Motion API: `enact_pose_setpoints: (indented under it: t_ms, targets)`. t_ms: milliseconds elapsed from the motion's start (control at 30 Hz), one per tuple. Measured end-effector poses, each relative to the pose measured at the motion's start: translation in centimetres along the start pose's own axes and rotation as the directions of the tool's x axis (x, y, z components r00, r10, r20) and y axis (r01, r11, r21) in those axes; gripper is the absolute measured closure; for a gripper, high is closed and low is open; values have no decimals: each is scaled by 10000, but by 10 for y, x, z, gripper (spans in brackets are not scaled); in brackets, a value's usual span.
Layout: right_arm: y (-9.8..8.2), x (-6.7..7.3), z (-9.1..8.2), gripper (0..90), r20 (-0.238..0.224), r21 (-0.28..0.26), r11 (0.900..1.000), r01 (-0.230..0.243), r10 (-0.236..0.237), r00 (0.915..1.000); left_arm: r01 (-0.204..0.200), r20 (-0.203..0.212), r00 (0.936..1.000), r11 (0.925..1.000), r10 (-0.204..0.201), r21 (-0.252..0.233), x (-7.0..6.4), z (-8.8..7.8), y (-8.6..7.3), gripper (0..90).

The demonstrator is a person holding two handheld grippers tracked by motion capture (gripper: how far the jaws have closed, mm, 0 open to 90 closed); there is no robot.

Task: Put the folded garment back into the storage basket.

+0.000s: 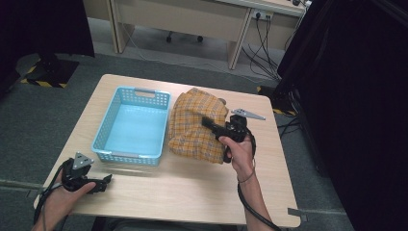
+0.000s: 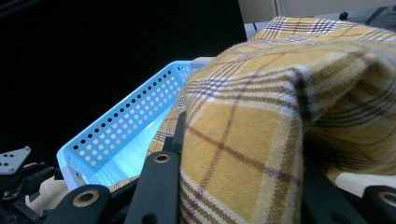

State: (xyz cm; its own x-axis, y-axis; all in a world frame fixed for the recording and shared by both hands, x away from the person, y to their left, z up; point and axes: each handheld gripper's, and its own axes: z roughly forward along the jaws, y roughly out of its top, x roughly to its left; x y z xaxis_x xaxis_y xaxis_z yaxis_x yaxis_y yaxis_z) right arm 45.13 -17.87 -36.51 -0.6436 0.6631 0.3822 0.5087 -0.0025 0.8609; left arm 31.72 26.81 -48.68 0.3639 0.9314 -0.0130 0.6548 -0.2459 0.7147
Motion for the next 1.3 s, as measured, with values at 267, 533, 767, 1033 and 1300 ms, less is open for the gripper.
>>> enact_pose_setpoints:
  t_ms: [267,533,767,1033,1300]
  targets:
    - [8,4,0,705,-101,-113,9999,-53,52,9999,5,-1,10000,10000,-5,0,0,0,0,0]
    - [18,9,0,703,-208,-212,9998,-46,42,9998,1,1,10000,10000,-1,25,0,0,0,0]
    - [26,15,2,702,-331,-243,9997,28,-36,9994,2,1,10000,10000,-2,25,0,0,0,0]
    - [33,23,9,701,-489,-212,9998,16,-27,9988,5,3,10000,10000,-5,20,0,0,0,0]
    - [40,33,21,701,-725,-138,9999,20,-30,9974,1,2,10000,10000,-1,23,0,0,0,0]
